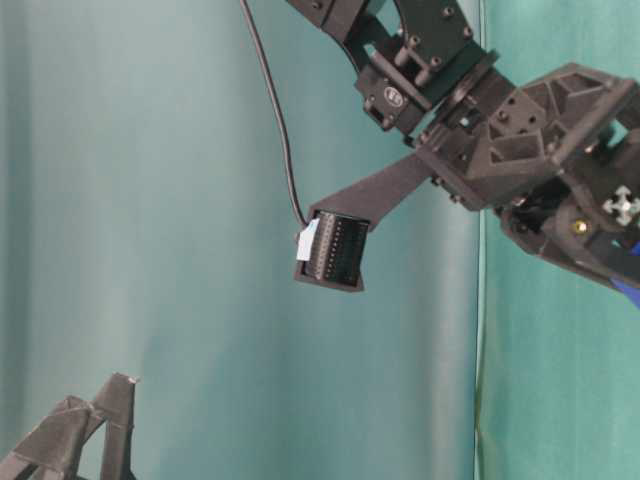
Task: Handover the blue block to the right arm after grasping it with the left arm, then place it in the designated position.
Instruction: 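Lower the cube onto the table and open the right gripper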
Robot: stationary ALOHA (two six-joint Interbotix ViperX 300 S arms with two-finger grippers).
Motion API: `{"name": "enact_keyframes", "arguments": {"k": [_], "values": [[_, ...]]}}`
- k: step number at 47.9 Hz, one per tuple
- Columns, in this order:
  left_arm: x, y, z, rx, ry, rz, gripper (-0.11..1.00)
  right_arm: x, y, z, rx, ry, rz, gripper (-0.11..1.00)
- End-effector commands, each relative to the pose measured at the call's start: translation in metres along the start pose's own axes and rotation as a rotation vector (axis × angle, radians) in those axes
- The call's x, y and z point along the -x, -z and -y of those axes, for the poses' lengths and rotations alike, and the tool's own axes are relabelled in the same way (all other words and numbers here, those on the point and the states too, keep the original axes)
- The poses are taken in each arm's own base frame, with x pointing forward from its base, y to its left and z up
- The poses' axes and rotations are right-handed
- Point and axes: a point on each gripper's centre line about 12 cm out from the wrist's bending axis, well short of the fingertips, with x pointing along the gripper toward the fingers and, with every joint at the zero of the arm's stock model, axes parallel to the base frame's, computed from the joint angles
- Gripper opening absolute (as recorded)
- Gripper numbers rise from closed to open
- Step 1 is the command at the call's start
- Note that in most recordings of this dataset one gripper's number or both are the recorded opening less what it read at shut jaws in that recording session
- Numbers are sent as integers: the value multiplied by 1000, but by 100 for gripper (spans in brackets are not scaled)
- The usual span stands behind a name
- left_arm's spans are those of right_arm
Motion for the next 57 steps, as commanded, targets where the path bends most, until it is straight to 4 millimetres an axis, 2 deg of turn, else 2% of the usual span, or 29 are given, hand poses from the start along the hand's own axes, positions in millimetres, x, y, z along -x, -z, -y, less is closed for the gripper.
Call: {"name": "enact_keyframes", "arguments": {"k": [1, 26, 32, 35, 42, 57], "values": [[2, -11, 0, -1, 0, 34, 99, 4, -13, -4, 9, -13, 37, 55], [2, -11, 0, 0, 1, 34, 99, 4, -18, -5, 1, -17, 50, 55], [2, -11, 0, -1, 0, 34, 99, 6, -22, -7, 2, -20, 61, 84], [2, -11, 0, 2, 1, 34, 99, 8, -24, -7, 3, -21, 65, 93], [2, -11, 0, 0, 0, 34, 99, 11, -27, -8, 3, -23, 73, 86], [2, -11, 0, 0, 0, 34, 99, 22, -37, -11, 6, -26, 98, 87]]}}
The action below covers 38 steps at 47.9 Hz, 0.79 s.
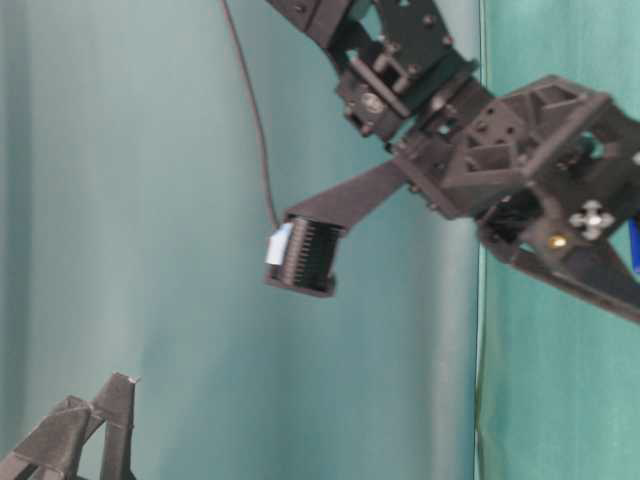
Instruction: Handover the blue block to the right arm after grasping it with the left arm, then place it in the designated position.
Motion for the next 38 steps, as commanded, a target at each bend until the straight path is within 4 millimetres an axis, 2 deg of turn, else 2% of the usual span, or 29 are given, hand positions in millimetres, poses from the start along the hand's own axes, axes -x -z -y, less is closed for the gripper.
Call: {"name": "enact_keyframes", "arguments": {"k": [1, 12, 28, 38], "values": [[2, -11, 0, -1, 0, 32, 99, 16, -25, -7, 1, -15, 65, 87], [2, -11, 0, 0, 0, 32, 99, 45, -47, -11, 13, 9, 90, 87], [2, -11, 0, -1, 0, 32, 99, 110, -82, -16, 20, 58, 141, 87], [2, -11, 1, 0, 3, 34, 99, 149, -96, -17, 29, 83, 179, 87]]}}
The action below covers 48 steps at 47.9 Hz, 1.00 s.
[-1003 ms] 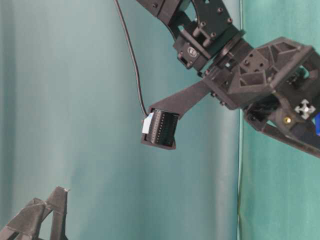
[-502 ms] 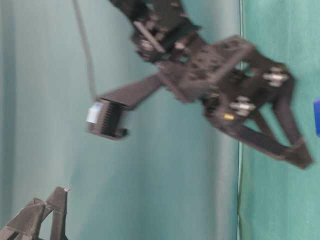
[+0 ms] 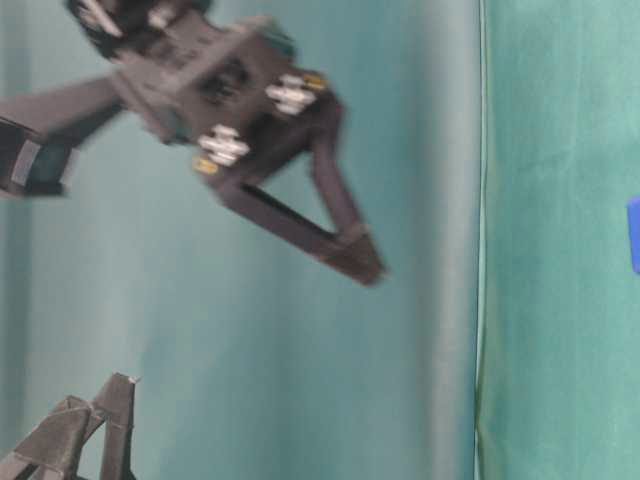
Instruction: Handover the blue block to the right arm after grasping it with the left arm, then place it in the designated position.
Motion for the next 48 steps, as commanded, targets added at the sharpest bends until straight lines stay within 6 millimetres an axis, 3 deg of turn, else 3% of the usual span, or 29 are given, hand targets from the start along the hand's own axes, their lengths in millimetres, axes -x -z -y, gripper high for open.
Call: {"name": "enact_keyframes", "arguments": {"k": [1, 28, 48], "values": [[2, -11, 1, 0, 4, 35, 99, 26, -23, -2, 3, -2, 66, 87], [2, -11, 2, -2, 7, 36, 99, 105, -51, 4, -1, 29, 173, 87], [2, -13, 2, -1, 7, 40, 99, 110, -52, 5, 5, 28, 186, 86]]}}
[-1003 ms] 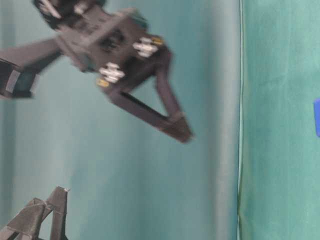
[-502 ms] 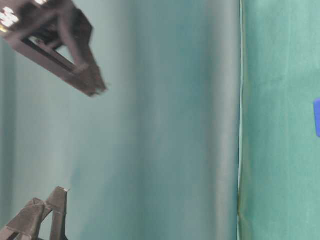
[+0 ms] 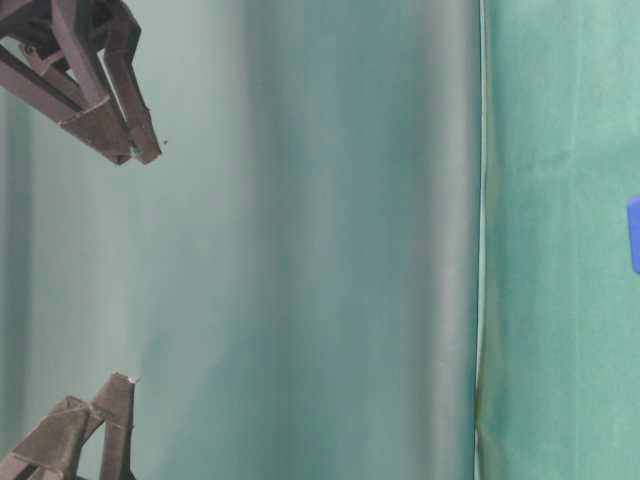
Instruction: Handover the blue block to the right arm after grasping it with the left arm, then place it in the designated position.
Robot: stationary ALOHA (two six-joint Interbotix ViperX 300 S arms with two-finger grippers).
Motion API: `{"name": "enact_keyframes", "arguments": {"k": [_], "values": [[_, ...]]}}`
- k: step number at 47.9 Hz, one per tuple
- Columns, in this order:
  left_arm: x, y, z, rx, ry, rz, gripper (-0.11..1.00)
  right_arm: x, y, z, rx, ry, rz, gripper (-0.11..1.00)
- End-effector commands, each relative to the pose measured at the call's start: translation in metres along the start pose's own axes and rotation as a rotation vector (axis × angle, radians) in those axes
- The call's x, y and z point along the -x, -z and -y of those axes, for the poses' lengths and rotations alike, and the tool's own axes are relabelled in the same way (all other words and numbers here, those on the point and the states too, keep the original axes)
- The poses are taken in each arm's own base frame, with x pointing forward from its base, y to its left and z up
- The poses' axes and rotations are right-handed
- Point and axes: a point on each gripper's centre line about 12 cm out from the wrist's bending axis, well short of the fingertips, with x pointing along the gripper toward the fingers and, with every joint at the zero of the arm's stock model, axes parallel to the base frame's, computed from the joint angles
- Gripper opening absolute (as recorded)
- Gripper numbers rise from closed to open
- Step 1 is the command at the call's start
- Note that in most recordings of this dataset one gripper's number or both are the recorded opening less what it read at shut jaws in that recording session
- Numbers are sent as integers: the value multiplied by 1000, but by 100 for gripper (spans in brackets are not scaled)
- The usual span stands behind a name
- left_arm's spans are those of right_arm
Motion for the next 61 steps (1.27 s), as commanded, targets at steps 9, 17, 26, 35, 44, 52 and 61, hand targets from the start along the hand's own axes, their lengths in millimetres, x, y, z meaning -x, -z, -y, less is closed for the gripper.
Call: {"name": "enact_keyframes", "arguments": {"k": [9, 17, 26, 35, 44, 52, 61], "values": [[2, -12, 1, 0, 4, 38, 99, 6, -8, -1, 10, -8, 38, 86], [2, -13, 2, -1, 7, 40, 99, 10, -10, -1, 24, -25, 73, 86], [2, -12, 2, -1, 7, 38, 99, 19, -6, -2, 31, -54, 113, 86], [2, -13, 2, 1, 7, 40, 99, 29, -3, -2, 28, -84, 155, 86], [2, -13, 2, -1, 7, 43, 99, 31, 0, -1, 29, -90, 161, 86], [2, -14, 2, 1, 7, 44, 99, 29, 2, -2, 30, -98, 164, 86], [2, -14, 2, -1, 7, 47, 99, 29, 2, -2, 31, -99, 165, 86]]}}
